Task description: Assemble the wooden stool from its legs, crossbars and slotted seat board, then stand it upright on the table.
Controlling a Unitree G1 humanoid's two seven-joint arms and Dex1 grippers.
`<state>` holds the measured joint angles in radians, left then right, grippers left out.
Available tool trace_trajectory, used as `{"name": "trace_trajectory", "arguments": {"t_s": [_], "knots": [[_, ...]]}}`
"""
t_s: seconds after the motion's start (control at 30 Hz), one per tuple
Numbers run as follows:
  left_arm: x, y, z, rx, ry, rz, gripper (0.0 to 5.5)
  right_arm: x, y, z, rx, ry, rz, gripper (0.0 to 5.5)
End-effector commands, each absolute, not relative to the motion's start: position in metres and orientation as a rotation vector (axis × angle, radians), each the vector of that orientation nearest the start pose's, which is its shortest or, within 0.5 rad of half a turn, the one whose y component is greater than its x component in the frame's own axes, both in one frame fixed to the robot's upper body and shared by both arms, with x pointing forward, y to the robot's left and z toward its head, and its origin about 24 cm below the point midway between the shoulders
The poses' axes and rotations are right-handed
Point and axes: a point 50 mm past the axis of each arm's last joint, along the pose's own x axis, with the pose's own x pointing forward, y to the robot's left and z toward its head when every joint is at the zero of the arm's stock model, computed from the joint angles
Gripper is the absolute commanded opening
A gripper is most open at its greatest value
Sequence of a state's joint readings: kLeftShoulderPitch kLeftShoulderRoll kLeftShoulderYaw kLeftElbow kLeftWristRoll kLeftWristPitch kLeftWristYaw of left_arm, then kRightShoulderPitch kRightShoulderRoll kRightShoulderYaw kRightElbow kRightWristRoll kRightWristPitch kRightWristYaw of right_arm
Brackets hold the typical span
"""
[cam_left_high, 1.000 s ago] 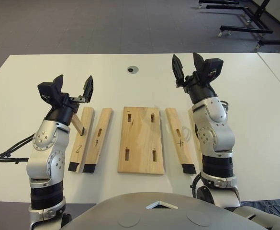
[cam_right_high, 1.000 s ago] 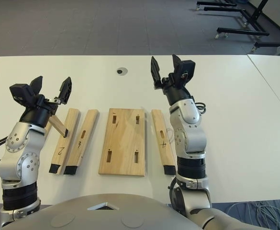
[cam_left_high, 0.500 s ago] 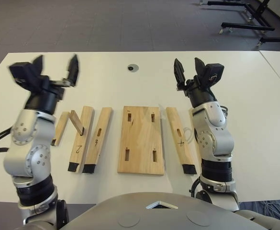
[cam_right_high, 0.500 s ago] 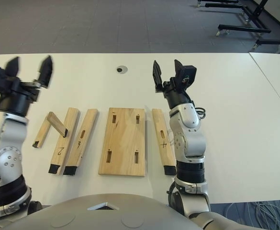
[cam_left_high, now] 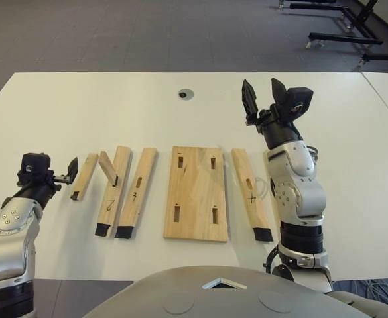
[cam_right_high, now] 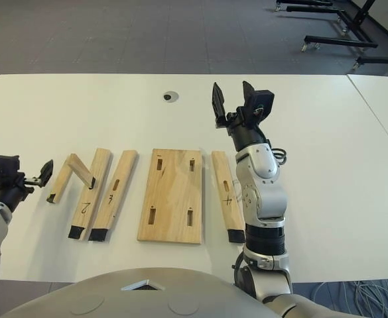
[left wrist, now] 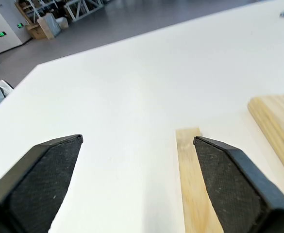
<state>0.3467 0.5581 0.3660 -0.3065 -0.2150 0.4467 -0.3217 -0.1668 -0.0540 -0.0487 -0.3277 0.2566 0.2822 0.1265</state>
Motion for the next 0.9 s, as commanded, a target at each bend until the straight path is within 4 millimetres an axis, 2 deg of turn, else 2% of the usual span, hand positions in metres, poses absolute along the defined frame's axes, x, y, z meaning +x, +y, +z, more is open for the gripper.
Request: {"name": "trace_trajectory", "arguments": {"t_s": [0.03,0.13,0.33,0.43,0.57,0.9], "knots": [[0.168,0.281,0.071,0.184,0.481,-0.165,4.21,0.267,-0.142,0.135,0.186,-0.207,0.219,3.72],[0.158,0.271,0.069,0.215,0.572,-0.267,4.21,0.264,-0.142,0.133,0.176,-0.196,0.218,3.72],[0.152,0.27,0.071,0.261,0.683,-0.323,4.21,0.26,-0.143,0.131,0.18,-0.182,0.195,3.72],[0.152,0.27,0.072,0.237,0.704,-0.341,4.21,0.259,-0.142,0.13,0.184,-0.178,0.188,3.72],[0.151,0.262,0.075,0.082,0.713,-0.363,4.21,0.259,-0.141,0.129,0.184,-0.173,0.188,3.72],[0.145,0.253,0.076,0.104,0.756,-0.378,4.21,0.259,-0.142,0.129,0.178,-0.167,0.181,3.72]]}}
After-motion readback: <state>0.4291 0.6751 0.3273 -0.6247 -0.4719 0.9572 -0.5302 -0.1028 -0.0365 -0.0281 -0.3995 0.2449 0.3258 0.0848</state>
